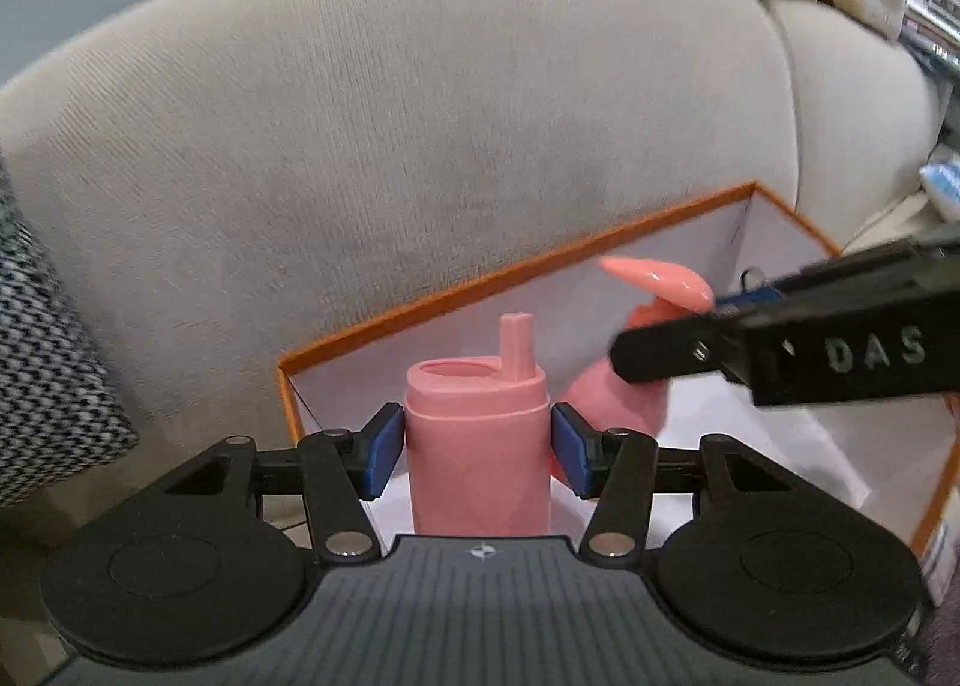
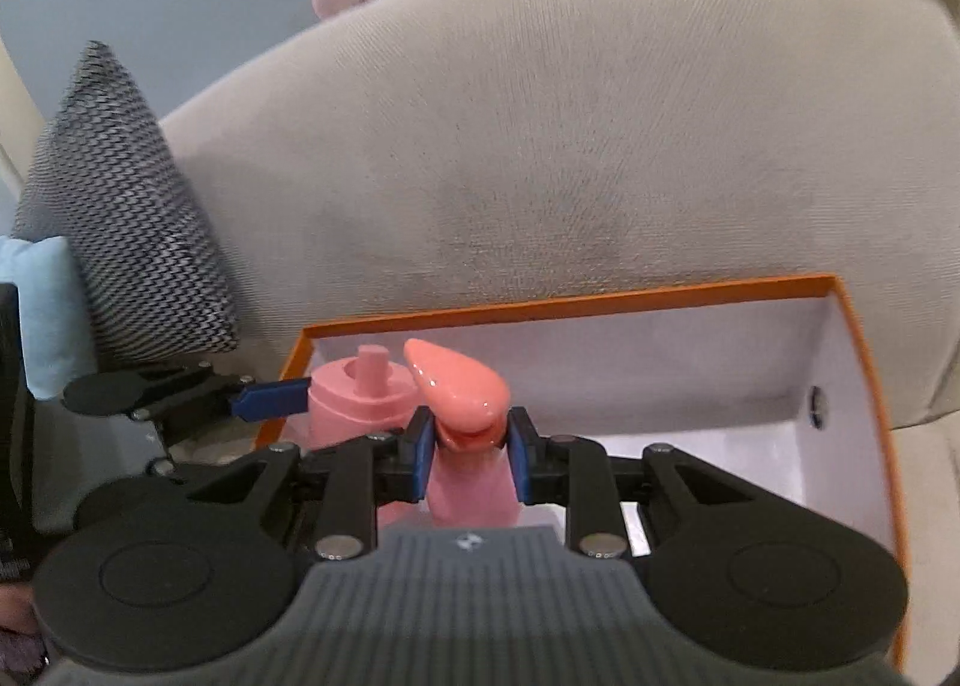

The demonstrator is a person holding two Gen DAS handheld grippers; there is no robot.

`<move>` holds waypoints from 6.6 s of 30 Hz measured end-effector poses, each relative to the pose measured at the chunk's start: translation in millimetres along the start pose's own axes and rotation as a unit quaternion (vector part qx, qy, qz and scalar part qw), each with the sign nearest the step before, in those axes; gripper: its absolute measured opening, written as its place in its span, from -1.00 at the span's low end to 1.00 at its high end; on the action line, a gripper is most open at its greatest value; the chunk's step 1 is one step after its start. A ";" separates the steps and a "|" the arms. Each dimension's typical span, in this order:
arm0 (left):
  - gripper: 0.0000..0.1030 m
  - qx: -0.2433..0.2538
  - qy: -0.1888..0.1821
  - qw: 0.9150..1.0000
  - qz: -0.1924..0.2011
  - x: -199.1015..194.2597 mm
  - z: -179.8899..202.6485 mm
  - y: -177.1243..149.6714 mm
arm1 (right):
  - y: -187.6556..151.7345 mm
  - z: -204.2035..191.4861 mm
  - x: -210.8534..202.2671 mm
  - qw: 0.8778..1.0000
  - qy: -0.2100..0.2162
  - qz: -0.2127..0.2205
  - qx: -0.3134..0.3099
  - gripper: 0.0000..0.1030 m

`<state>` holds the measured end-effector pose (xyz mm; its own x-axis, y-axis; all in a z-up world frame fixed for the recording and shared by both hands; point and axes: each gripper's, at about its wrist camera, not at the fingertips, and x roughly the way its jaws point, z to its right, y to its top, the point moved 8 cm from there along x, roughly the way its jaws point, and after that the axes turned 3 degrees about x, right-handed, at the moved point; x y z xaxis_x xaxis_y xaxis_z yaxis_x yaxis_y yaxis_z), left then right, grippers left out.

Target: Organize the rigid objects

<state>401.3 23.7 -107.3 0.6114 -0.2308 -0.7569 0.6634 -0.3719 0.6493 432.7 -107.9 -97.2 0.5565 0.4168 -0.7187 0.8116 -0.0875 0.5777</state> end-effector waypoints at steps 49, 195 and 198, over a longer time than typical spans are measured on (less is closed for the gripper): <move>0.20 -0.001 0.033 0.998 -0.044 26.6 -19.4 -25.9 | -29.9 -12.6 73.5 0.984 -0.008 -0.105 -0.141 -0.30; -0.22 -0.229 -0.135 0.949 -0.170 -78.0 190.9 -185.1 | -206.2 205.0 -114.2 0.977 -0.089 -0.177 0.079 0.29; -0.31 -0.236 -0.131 0.949 -0.164 -82.7 187.2 -181.2 | -206.3 202.3 -119.7 0.979 -0.091 -0.171 0.065 0.16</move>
<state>149.8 -58.1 -176.2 0.2523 -0.4102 -0.8764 0.9564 -0.0320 0.2903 234.7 -322.8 -208.6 0.2621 0.2748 -0.9251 0.9649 -0.0904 0.2466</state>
